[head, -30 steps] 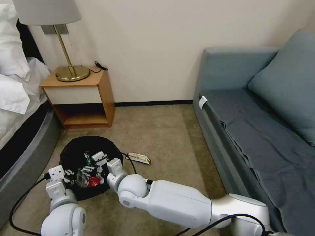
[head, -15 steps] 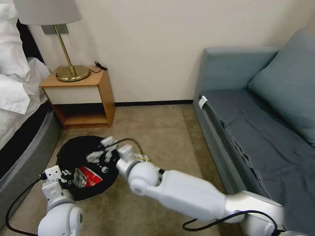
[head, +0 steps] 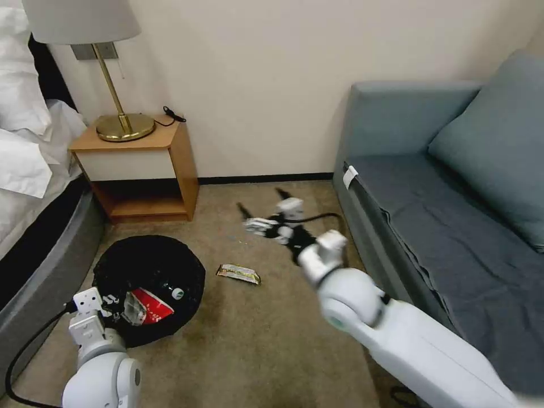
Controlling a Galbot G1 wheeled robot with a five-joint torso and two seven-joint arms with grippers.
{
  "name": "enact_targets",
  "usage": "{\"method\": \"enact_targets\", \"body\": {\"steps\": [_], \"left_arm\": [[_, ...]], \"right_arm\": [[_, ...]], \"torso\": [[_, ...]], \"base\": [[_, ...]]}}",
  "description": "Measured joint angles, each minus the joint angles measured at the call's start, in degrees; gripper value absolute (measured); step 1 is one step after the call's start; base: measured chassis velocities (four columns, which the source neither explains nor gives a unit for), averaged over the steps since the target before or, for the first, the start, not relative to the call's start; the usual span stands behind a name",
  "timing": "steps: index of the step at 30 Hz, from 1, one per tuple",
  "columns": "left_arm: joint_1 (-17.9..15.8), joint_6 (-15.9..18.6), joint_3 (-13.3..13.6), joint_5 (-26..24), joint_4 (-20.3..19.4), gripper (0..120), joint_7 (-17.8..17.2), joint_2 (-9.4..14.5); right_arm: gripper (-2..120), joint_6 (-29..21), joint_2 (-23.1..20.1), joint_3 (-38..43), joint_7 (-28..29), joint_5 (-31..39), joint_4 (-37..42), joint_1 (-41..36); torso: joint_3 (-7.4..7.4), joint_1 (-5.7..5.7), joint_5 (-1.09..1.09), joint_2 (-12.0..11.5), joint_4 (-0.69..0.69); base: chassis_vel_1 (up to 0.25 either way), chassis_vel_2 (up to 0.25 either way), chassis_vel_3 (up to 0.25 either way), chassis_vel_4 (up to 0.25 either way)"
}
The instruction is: Pick up the trash bin, then pick up the garbage on the floor and place it into the trash bin.
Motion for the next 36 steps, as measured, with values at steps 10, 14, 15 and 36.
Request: {"method": "enact_targets", "body": {"steps": [10, 14, 15, 36], "left_arm": [[0.04, -0.04, -0.72, -0.13, -0.57, 2, 0.04, -0.01], [0.16, -0.04, -0.93, -0.25, -1.14, 2, 0.05, -0.01], [0.16, -0.04, -0.93, -0.25, -1.14, 2, 0.05, -0.01], [0.02, -0.12, -1.0, -0.5, -1.14, 2, -0.2, -0.01]], "right_arm": [[100, 2.62, 9.21, 11.04, -0.58, -10.75, 4.94, -20.15], [100, 4.59, 12.17, 11.63, -2.32, -13.03, 4.4, -23.1], [100, 4.59, 12.17, 11.63, -2.32, -13.03, 4.4, -23.1], [100, 5.37, 12.69, 10.78, -3.28, -13.72, 2.35, -22.83]], "torso": [[0.0, 0.0, -0.02, 0.0, 0.0], [0.0, 0.0, -0.03, 0.0, 0.0], [0.0, 0.0, -0.03, 0.0, 0.0], [0.01, 0.0, -0.02, 0.0, 0.0]], "base": [[0.0, 0.0, 0.0, 0.0], [0.0, 0.0, 0.0, 0.0], [0.0, 0.0, 0.0, 0.0], [-0.114, 0.115, 0.119, -0.118]]}}
